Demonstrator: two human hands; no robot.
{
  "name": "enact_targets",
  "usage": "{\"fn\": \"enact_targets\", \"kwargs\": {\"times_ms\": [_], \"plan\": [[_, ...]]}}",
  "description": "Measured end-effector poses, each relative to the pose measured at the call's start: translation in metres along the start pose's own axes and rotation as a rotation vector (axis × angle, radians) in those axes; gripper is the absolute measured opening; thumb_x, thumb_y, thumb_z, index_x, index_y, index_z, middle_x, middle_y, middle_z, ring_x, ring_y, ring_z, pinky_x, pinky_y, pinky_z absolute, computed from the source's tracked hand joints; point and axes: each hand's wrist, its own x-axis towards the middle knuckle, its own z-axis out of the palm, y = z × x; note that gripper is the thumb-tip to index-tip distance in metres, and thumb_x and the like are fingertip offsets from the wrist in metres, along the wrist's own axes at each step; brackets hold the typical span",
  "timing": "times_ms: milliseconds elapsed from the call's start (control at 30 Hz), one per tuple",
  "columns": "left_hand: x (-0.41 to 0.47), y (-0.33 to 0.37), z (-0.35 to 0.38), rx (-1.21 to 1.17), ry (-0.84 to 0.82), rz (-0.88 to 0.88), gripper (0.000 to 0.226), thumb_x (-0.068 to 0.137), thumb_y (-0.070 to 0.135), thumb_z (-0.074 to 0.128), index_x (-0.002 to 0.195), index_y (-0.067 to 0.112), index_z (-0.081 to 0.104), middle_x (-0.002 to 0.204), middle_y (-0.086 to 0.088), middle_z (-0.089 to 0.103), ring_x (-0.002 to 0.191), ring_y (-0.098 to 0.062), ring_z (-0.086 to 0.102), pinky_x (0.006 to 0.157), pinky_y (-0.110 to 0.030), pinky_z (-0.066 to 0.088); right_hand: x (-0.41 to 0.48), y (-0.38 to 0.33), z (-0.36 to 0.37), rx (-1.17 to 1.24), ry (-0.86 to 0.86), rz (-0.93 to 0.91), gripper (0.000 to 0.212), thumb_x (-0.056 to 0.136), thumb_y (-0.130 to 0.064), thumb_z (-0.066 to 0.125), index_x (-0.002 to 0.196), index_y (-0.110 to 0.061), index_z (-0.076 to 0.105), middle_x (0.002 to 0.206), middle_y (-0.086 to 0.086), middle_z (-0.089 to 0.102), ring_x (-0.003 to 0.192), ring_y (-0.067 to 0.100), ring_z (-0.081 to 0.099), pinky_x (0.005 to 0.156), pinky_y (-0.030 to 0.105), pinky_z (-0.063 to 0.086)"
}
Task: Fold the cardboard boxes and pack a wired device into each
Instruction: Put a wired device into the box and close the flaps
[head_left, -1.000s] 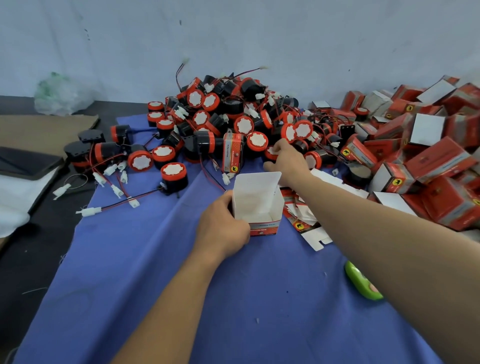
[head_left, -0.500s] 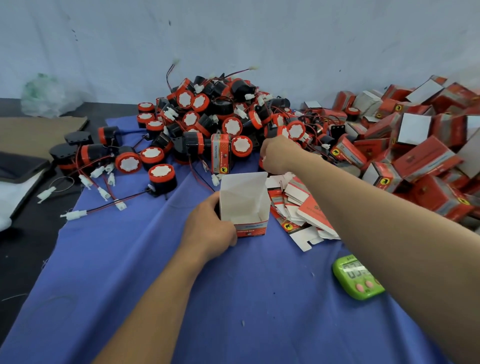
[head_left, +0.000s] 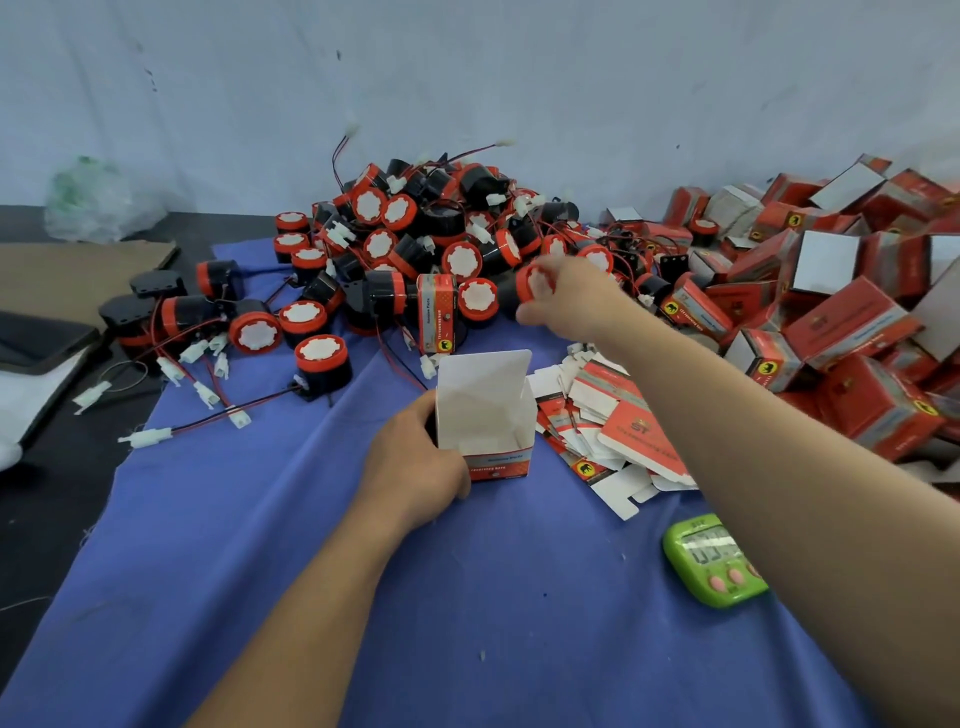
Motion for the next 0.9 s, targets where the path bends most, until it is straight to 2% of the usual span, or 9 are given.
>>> {"fn": "enact_targets", "kwargs": {"times_ms": [100, 200, 300, 467, 567, 667, 733, 800, 900], "plan": [[-0.001, 0.001, 0.001, -0.012, -0.004, -0.010, 0.068, 0.054, -0.006, 0.068, 0.092, 0.051, 0.061, 0.079, 0.038, 0.065, 0.068, -0.016, 0.065, 0.038, -0.021, 0.045, -0.023, -0.016, -0.024, 0.420, 0.228, 0.001, 0.029, 0.089, -0.021, 0.072, 0.118, -0.015, 0.068, 0.099, 0.003, 0.071, 0.088, 0.022, 0.065, 0.072, 0.030, 0.052], [0.000, 0.001, 0.002, -0.022, -0.001, -0.014, 0.068, 0.053, -0.007, 0.068, 0.093, 0.049, 0.061, 0.079, 0.035, 0.066, 0.071, -0.017, 0.066, 0.038, -0.021, 0.045, -0.047, -0.026, -0.045, 0.807, 0.382, -0.012, 0.028, 0.094, -0.025, 0.067, 0.120, -0.015, 0.069, 0.103, 0.003, 0.075, 0.083, 0.002, 0.068, 0.075, 0.021, 0.053], [0.000, 0.001, 0.002, -0.033, -0.002, -0.013, 0.068, 0.050, -0.005, 0.067, 0.096, 0.045, 0.064, 0.080, 0.027, 0.070, 0.072, -0.019, 0.066, 0.038, -0.022, 0.043, -0.063, -0.030, -0.057, 1.249, 0.297, 0.027, 0.024, 0.102, -0.030, 0.059, 0.119, -0.015, 0.065, 0.116, 0.009, 0.075, 0.102, 0.012, 0.073, 0.096, 0.037, 0.055], [-0.001, 0.001, 0.002, -0.036, -0.001, -0.011, 0.069, 0.052, -0.007, 0.067, 0.094, 0.047, 0.062, 0.081, 0.029, 0.069, 0.072, -0.023, 0.067, 0.038, -0.027, 0.048, -0.071, -0.033, -0.070, 1.375, 0.344, 0.111, 0.039, 0.101, -0.045, 0.058, 0.119, -0.012, 0.066, 0.114, 0.015, 0.075, 0.090, 0.021, 0.073, 0.087, 0.037, 0.059], [-0.001, 0.003, 0.003, -0.003, 0.010, -0.006, 0.069, 0.053, -0.007, 0.069, 0.093, 0.048, 0.061, 0.086, 0.020, 0.071, 0.076, -0.023, 0.067, 0.044, -0.034, 0.055, -0.075, -0.037, -0.084, 1.108, 0.480, 0.097, 0.036, 0.094, -0.051, 0.061, 0.107, -0.018, 0.068, 0.106, 0.008, 0.070, 0.089, 0.017, 0.062, 0.083, 0.034, 0.057], [-0.002, 0.003, 0.003, 0.000, 0.027, -0.001, 0.068, 0.053, -0.008, 0.070, 0.093, 0.047, 0.061, 0.091, 0.020, 0.070, 0.078, -0.020, 0.066, 0.042, -0.031, 0.054, -0.083, -0.043, -0.090, 0.968, 0.370, -0.034, 0.037, 0.093, -0.048, 0.061, 0.114, -0.017, 0.064, 0.112, 0.008, 0.069, 0.103, 0.021, 0.071, 0.083, 0.039, 0.062], [-0.002, 0.003, 0.003, -0.011, 0.034, 0.000, 0.070, 0.053, -0.009, 0.070, 0.096, 0.046, 0.061, 0.088, 0.021, 0.069, 0.076, -0.016, 0.064, 0.038, -0.025, 0.048, -0.093, -0.050, -0.088, 0.836, 0.298, -0.125, 0.039, 0.091, -0.046, 0.066, 0.116, -0.016, 0.063, 0.107, 0.013, 0.072, 0.088, 0.021, 0.076, 0.073, 0.032, 0.060], [-0.001, 0.003, 0.003, -0.003, 0.035, 0.001, 0.071, 0.053, -0.009, 0.071, 0.099, 0.044, 0.061, 0.088, 0.022, 0.067, 0.077, -0.014, 0.063, 0.038, -0.022, 0.045, -0.103, -0.054, -0.077, 0.586, 0.267, -0.154, 0.039, 0.081, -0.049, 0.076, 0.109, -0.024, 0.067, 0.095, 0.002, 0.076, 0.074, 0.009, 0.071, 0.064, 0.023, 0.054], [-0.001, 0.001, 0.003, 0.025, 0.041, -0.003, 0.067, 0.053, -0.007, 0.071, 0.099, 0.042, 0.063, 0.082, 0.021, 0.068, 0.075, -0.012, 0.063, 0.039, -0.022, 0.043, -0.120, -0.054, -0.044, 0.156, 0.196, -0.173, 0.041, 0.069, -0.056, 0.083, 0.102, -0.033, 0.070, 0.090, -0.018, 0.069, 0.079, 0.000, 0.062, 0.062, 0.016, 0.050]]}}
